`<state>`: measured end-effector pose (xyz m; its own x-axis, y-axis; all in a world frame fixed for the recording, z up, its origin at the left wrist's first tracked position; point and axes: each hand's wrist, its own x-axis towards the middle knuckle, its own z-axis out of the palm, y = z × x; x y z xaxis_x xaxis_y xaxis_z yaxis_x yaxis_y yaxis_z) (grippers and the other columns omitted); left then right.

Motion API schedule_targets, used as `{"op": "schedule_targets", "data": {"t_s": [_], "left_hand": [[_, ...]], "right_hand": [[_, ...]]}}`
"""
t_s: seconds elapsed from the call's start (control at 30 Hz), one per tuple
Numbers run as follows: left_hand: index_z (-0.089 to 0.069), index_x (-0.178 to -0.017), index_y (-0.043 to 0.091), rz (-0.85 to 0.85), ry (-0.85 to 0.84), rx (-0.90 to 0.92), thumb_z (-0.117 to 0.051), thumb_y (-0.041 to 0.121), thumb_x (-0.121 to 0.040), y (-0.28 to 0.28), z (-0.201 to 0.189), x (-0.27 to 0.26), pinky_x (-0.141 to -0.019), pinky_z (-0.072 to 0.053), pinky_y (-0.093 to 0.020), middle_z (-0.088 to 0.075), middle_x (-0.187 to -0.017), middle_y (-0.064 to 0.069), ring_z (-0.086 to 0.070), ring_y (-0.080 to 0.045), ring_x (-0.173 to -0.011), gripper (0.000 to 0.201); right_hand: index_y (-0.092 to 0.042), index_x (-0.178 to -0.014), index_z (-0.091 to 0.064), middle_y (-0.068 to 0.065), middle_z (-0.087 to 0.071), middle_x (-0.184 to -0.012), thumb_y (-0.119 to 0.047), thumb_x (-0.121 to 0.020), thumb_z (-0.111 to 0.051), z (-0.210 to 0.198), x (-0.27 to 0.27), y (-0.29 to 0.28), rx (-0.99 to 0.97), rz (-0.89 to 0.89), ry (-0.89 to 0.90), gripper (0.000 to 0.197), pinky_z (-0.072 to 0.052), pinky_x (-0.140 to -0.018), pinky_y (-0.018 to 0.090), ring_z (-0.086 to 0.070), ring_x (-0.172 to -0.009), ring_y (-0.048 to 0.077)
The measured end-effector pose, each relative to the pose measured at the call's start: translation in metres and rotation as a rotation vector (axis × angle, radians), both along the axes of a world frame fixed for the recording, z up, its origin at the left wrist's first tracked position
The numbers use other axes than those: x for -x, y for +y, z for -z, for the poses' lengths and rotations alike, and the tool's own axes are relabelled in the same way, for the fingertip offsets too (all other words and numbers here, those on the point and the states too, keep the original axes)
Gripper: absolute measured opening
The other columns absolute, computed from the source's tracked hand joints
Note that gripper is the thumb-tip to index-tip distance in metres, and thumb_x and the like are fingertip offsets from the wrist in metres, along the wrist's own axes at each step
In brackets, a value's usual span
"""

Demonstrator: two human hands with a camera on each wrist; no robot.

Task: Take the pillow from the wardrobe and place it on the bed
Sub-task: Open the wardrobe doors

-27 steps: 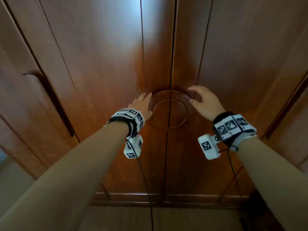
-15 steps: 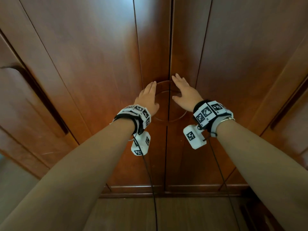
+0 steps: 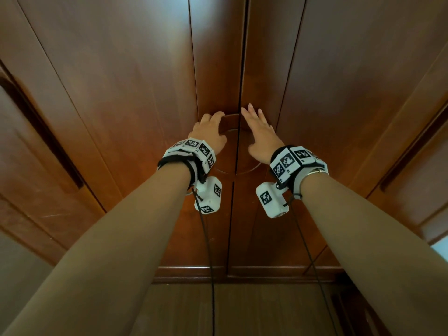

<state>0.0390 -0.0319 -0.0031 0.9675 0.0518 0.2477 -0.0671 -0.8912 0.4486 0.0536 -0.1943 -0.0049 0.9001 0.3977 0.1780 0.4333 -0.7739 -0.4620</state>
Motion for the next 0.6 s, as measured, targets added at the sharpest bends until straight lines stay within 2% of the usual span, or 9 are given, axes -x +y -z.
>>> {"op": "schedule_targets", "data": {"t_s": [0.17,0.27,0.33,0.4,0.47,0.53,0.6], "left_hand": [[-0.034,-0.142,0.025,-0.033,0.03,0.05,-0.051,0.017,-0.086,-0.005,-0.001,0.025,-0.099,-0.045,-0.049,-0.042,-0.139,-0.011,-0.048,-0.035,-0.121,0.059],[-0.037,-0.139,0.025,-0.058,0.021,0.074,-0.051,0.014,-0.085,-0.006,-0.001,0.051,-0.096,-0.048,-0.046,-0.043,-0.138,-0.009,-0.052,-0.032,-0.117,0.057],[-0.039,-0.138,0.023,-0.082,-0.019,0.109,-0.05,0.013,-0.087,-0.008,0.001,0.073,-0.09,-0.049,-0.037,-0.046,-0.135,-0.008,-0.054,-0.027,-0.11,0.053],[-0.043,-0.134,0.021,-0.114,-0.091,0.158,-0.049,0.019,-0.092,-0.01,0.006,0.097,-0.085,-0.046,-0.031,-0.049,-0.128,-0.008,-0.055,-0.024,-0.106,0.043],[-0.047,-0.129,0.018,-0.146,-0.15,0.219,-0.048,0.026,-0.095,-0.01,0.011,0.124,-0.088,-0.048,-0.034,-0.052,-0.123,-0.009,-0.057,-0.025,-0.104,0.036],[-0.051,-0.123,0.014,-0.177,-0.197,0.276,-0.046,0.03,-0.096,-0.009,0.016,0.15,-0.092,-0.048,-0.038,-0.054,-0.117,-0.011,-0.058,-0.026,-0.103,0.031],[-0.053,-0.117,0.011,-0.226,-0.247,0.31,-0.043,0.031,-0.098,-0.007,0.018,0.179,-0.094,-0.045,-0.036,-0.056,-0.112,-0.011,-0.057,-0.026,-0.103,0.029]], "right_hand": [[-0.027,-0.15,-0.003,-0.005,0.01,-0.161,0.013,-0.073,-0.044,-0.01,0.004,-0.004,0.015,-0.039,0.064,0.096,-0.004,-0.119,0.051,0.012,-0.147,0.017],[-0.024,-0.15,-0.005,-0.001,0.007,-0.161,0.014,-0.076,-0.042,-0.019,0.007,-0.007,-0.006,-0.073,0.111,0.091,-0.014,-0.12,0.049,0.009,-0.147,0.019],[-0.023,-0.15,-0.01,0.001,-0.004,-0.161,0.009,-0.083,-0.04,-0.023,0.013,-0.012,-0.079,-0.111,0.141,0.081,-0.021,-0.119,0.042,-0.002,-0.148,0.02],[-0.022,-0.149,-0.017,0.004,-0.022,-0.158,0.0,-0.091,-0.038,-0.024,0.026,-0.013,-0.225,-0.175,0.151,0.066,-0.022,-0.118,0.034,-0.021,-0.145,0.02],[-0.017,-0.146,-0.027,0.007,-0.035,-0.152,-0.004,-0.095,-0.037,-0.024,0.046,-0.008,-0.372,-0.258,0.179,0.054,-0.023,-0.115,0.028,-0.032,-0.141,0.018],[-0.014,-0.143,-0.036,0.01,-0.044,-0.146,-0.003,-0.094,-0.037,-0.026,0.069,0.003,-0.479,-0.347,0.184,0.05,-0.025,-0.114,0.026,-0.038,-0.137,0.018],[-0.011,-0.138,-0.044,0.005,-0.049,-0.141,0.002,-0.092,-0.036,-0.03,0.097,0.014,-0.538,-0.452,0.164,0.049,-0.03,-0.112,0.022,-0.043,-0.133,0.015]]}}
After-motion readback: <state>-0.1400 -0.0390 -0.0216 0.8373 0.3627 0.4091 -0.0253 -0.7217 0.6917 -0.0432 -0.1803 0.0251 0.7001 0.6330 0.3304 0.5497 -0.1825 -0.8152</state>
